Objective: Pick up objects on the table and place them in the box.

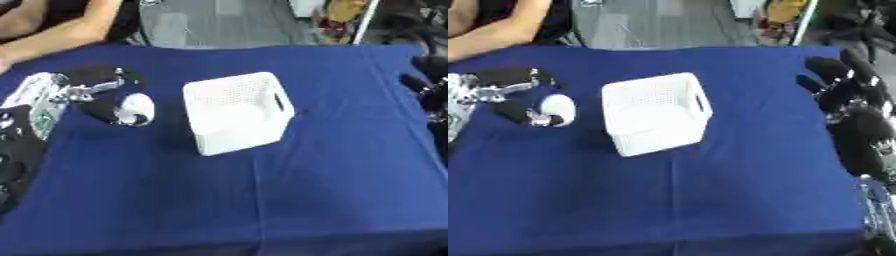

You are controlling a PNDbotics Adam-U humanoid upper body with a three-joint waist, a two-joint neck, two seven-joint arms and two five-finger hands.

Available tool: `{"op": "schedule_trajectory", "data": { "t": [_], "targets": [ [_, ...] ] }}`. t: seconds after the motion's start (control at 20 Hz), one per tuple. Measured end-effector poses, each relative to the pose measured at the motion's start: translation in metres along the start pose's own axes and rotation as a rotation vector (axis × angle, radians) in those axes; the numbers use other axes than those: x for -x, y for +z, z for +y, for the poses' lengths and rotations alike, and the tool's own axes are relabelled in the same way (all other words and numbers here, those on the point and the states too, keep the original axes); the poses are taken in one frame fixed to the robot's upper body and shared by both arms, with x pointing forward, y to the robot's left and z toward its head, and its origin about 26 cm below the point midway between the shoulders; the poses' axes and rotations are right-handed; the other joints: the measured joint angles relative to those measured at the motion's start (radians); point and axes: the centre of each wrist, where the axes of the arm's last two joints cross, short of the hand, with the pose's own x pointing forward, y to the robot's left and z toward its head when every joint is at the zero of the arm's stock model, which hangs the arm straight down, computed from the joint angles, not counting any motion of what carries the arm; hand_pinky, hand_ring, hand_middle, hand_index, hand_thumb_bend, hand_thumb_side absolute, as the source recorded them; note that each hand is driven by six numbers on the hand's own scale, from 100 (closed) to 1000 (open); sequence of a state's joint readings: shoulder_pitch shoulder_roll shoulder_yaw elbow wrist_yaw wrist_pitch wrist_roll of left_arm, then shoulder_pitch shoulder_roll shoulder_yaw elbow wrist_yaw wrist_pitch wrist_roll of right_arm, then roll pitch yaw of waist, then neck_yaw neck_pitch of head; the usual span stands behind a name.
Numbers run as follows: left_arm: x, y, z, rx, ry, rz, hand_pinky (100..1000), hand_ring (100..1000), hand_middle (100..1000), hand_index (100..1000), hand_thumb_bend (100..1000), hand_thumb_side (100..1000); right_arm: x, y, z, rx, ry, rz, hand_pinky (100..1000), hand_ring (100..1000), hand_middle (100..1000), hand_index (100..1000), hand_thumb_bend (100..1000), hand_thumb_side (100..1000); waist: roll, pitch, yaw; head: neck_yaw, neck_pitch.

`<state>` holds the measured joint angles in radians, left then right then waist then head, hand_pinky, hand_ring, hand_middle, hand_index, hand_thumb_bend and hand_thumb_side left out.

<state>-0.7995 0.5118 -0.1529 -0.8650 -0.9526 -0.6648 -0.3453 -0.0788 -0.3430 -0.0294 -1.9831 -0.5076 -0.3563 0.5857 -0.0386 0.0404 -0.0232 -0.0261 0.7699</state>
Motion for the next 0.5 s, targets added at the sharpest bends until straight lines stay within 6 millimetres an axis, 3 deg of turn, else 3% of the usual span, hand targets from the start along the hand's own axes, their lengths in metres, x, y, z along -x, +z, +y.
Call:
{"op": "schedule_trajectory", "data": {
  "t": [0.5],
  "targets": [
    [0.0019,-0.0042,0.0003,0.015,-0.034,-0.001,818,818,780,948,808,778,0.0005,-0.0005,0.0009,-0.006,-0.006,0.002,967,1000,889,1000,184,589,0.000,0.001,-0.003,0.004,0.000]
  ]
}}
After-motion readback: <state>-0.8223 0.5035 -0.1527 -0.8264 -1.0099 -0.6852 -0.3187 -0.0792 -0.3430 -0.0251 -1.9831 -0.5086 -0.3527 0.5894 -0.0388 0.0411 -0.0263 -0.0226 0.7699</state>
